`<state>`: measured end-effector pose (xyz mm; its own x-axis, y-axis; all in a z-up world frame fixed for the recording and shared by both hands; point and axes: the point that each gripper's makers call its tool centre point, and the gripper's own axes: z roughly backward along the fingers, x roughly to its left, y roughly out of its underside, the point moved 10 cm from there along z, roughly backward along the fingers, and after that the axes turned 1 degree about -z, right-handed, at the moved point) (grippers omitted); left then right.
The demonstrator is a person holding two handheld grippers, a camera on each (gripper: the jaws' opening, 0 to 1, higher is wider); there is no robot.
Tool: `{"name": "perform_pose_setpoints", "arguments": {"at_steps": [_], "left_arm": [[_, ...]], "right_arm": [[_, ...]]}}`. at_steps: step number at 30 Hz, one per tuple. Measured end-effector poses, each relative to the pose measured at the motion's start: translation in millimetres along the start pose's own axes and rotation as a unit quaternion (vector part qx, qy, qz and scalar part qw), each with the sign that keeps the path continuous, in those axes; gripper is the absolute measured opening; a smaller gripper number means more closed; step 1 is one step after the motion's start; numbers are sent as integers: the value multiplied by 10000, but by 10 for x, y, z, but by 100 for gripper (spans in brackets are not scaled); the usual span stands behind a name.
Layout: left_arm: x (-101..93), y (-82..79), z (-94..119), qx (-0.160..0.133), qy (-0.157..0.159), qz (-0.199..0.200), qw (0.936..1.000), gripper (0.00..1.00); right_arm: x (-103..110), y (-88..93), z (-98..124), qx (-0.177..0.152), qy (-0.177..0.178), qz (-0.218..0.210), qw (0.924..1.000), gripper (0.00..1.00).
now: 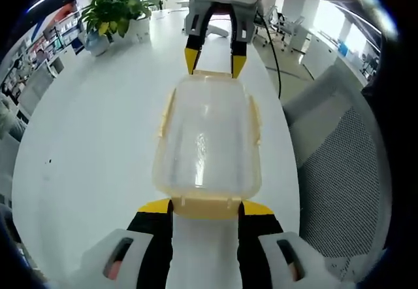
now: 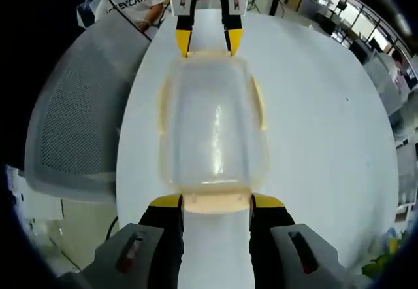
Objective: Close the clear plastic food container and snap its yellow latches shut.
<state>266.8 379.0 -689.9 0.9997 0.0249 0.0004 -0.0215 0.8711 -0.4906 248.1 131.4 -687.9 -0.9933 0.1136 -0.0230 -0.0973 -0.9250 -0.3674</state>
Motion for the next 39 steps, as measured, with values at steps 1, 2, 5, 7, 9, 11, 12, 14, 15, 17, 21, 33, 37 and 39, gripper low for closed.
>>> {"name": "perform_pose_setpoints", "arguments": {"at_steps": [1, 2, 5, 7, 9, 11, 12, 14, 15, 17, 21, 33, 37, 39], "left_arm": [[10, 0, -13, -3, -2, -7, 10000, 33], [11, -2, -18, -4, 1, -8, 10000, 33], [0, -13, -40, 21, 17, -21, 10000, 33], [-2, -21, -55, 34, 18, -16, 10000, 33], [-8, -28, -58, 40, 21, -15, 10000, 33], [-2, -28, -66, 37, 15, -33, 10000, 33], [-2, -28, -72, 40, 23, -27, 10000, 33], [0, -21, -97, 57, 26, -28, 10000, 33], [3, -11, -118, 78, 38, -13, 10000, 33], [2, -7, -124, 89, 37, -20, 10000, 33], [-3, -4, -128, 91, 36, -4, 10000, 33], [-10, -15, -157, 176, 53, -111, 9998, 34], [-14, -12, -159, 182, 60, -226, 9996, 34], [-29, -5, -155, 172, 43, -253, 9995, 34]], "right_arm": [[1, 10, 2, 6, 6, -10, 10000, 35], [1, 16, 1, 8, 3, -20, 10000, 36], [4, 29, -9, 35, -14, -29, 10000, 36], [5, 40, -17, 73, -14, -25, 10000, 36], [6, 51, -21, 78, -8, -25, 10000, 36], [10, 64, -28, 75, -18, -47, 10000, 36], [11, 66, -31, 74, -10, -41, 10000, 36], [14, 70, -40, 80, -4, -43, 10000, 36], [17, 69, -52, 71, 15, -24, 10000, 36], [17, 70, -55, 70, 28, -24, 10000, 36], [20, 80, -59, 28, 24, -32, 10000, 36], [12, 61, -60, 126, -28, 10, 9999, 36], [21, 74, -63, 100, -70, 79, 9999, 37], [26, 76, -68, 113, -21, 113, 9999, 37]]}}
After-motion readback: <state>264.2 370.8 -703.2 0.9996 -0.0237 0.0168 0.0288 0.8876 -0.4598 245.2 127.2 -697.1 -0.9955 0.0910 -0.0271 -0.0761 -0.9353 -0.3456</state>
